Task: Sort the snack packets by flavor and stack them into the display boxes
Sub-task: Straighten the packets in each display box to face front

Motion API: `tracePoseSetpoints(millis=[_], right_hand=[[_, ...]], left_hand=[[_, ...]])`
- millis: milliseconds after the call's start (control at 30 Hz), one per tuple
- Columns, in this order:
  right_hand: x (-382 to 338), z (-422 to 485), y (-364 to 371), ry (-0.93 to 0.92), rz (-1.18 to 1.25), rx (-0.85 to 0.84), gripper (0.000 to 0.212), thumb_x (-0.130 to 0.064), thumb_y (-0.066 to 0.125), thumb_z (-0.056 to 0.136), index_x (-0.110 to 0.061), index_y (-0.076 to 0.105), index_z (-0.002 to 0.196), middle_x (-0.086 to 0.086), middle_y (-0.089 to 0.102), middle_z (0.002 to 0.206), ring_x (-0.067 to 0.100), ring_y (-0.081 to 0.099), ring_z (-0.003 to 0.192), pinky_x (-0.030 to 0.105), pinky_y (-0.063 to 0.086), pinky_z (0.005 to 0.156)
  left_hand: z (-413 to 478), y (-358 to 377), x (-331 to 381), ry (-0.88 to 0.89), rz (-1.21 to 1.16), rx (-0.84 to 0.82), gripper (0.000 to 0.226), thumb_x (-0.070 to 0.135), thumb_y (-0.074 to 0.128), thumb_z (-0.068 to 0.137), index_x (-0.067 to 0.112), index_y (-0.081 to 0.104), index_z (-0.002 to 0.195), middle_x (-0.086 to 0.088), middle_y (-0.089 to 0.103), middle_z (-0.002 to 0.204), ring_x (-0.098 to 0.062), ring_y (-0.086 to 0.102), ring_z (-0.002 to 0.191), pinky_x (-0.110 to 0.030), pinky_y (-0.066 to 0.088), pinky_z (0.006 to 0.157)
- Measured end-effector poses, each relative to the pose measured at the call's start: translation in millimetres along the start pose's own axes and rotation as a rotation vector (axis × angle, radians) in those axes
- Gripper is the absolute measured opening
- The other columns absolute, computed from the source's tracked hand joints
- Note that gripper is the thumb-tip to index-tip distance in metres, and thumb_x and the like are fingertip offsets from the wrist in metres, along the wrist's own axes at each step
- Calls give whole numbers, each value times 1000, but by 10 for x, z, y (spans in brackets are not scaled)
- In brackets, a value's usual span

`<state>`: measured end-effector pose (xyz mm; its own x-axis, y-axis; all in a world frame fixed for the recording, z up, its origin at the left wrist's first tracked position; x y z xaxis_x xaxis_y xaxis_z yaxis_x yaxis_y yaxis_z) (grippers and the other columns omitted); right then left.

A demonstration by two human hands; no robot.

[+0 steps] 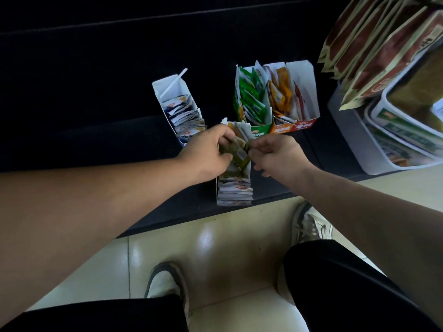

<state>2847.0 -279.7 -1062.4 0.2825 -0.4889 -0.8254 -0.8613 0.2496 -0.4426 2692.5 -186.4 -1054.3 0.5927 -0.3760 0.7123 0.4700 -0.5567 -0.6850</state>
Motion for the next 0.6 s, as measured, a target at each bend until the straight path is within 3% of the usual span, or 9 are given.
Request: tracePoseSetpoints(millis=[200,267,367,467,600], right_hand=[[-36,-14,-24,37,8,32,15,-8,63,93,-20,70,89,6,73,85,23,74,75,32,61,64],[-27,-31,0,86,37,-12,13,-5,61,93,-15,69,93,11,73,83,26,72,70,39,63,65],[51,-69,59,230,147,-100,12,-17,62,98,-8,69,99,17,74,78,27,71,63,43,63,66],[97,-94,101,359,282,-151,32,-33,60,102,-2,66,108,21,77,85,34,75,70,43,64,67],[73,-77,156,392,380,-183,39,-40,62,102,-3,67,111,22,78,93,38,78,87,45,65,76]], left_hand=[[15,42,-59,4,165,-20,18,34,84,85,30,72,97,3,53,106,-17,54,92,-31,47,80],[12,35,-31,24,136,-14,10,33,80,89,26,72,89,6,56,98,-15,55,87,-32,47,76],[-10,-40,38,14,-30,10,8,27,71,97,19,71,93,4,68,90,-13,68,75,-31,52,64],[-89,-132,116,-41,-208,3,8,24,67,100,17,69,98,-1,73,93,-14,75,70,-24,55,52],[-262,-223,291,25,-310,-77,7,17,76,93,11,77,91,-5,77,89,-13,74,80,-20,59,68]])
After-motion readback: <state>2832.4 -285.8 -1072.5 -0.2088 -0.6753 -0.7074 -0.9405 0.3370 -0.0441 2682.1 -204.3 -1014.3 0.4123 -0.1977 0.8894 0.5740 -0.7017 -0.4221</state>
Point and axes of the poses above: each hand's wrist, its own z-axis towards the middle knuckle, its own y-axis out of the palm, x = y × z, the point moved 7 cm from there along z, towards the middle knuckle
